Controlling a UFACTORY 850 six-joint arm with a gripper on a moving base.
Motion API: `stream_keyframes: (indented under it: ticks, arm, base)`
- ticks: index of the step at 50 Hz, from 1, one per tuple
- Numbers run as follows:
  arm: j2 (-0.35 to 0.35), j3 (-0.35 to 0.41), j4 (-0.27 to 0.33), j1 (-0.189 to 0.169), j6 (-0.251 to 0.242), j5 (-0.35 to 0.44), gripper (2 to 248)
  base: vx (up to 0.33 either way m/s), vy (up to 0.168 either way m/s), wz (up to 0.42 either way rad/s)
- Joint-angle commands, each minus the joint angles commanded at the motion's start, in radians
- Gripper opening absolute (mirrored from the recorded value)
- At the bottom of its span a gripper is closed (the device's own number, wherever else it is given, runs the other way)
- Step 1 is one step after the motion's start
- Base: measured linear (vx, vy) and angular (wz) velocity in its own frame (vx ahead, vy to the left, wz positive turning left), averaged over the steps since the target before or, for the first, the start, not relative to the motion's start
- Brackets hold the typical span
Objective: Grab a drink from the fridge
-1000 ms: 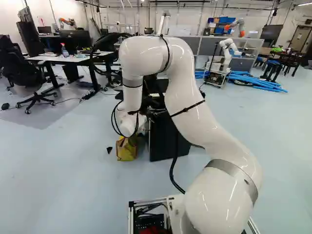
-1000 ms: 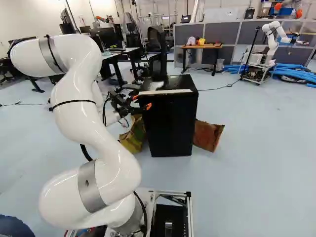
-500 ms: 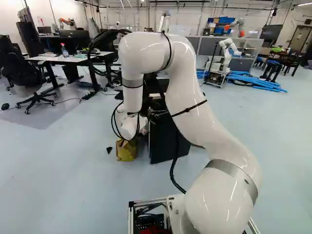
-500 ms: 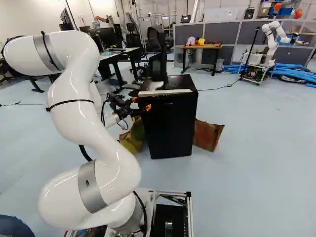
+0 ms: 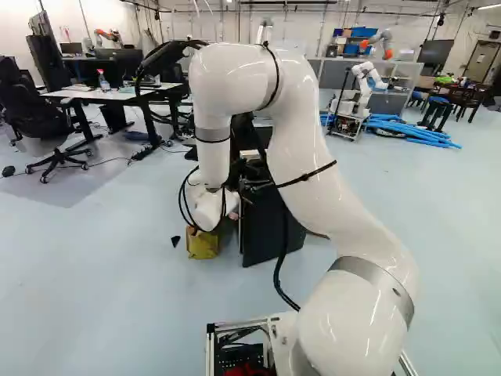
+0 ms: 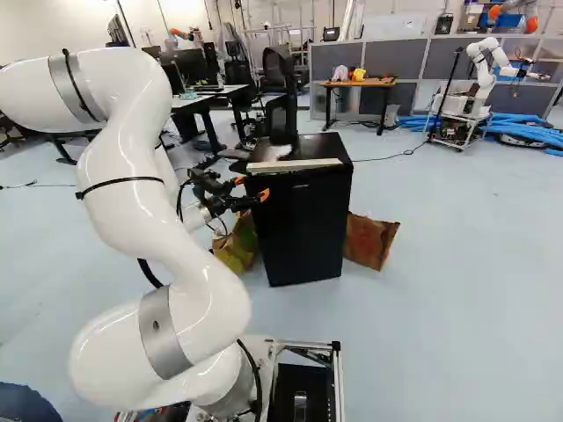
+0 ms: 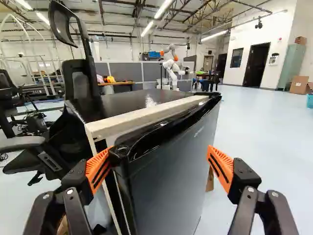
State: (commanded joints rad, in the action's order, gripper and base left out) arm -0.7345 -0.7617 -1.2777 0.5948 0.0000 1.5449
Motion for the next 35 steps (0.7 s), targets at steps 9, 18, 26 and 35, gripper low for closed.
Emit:
stream_keyframes:
  ticks: [9, 18, 26, 35]
  arm:
    - [0.013, 0.027, -0.015, 0.009, 0.000, 0.001, 247]
    - [0.025, 0.053, -0.033, 0.018, 0.000, 0.006, 247]
    - [0.036, 0.077, -0.050, 0.027, 0.000, 0.012, 247]
    - [0.048, 0.104, -0.070, 0.038, 0.000, 0.019, 247]
  base:
    - [0.000, 0.000, 0.000]
    - [0.000, 0.000, 0.000]
    - [0.000, 0.000, 0.000]
    - [0.000, 0.000, 0.000]
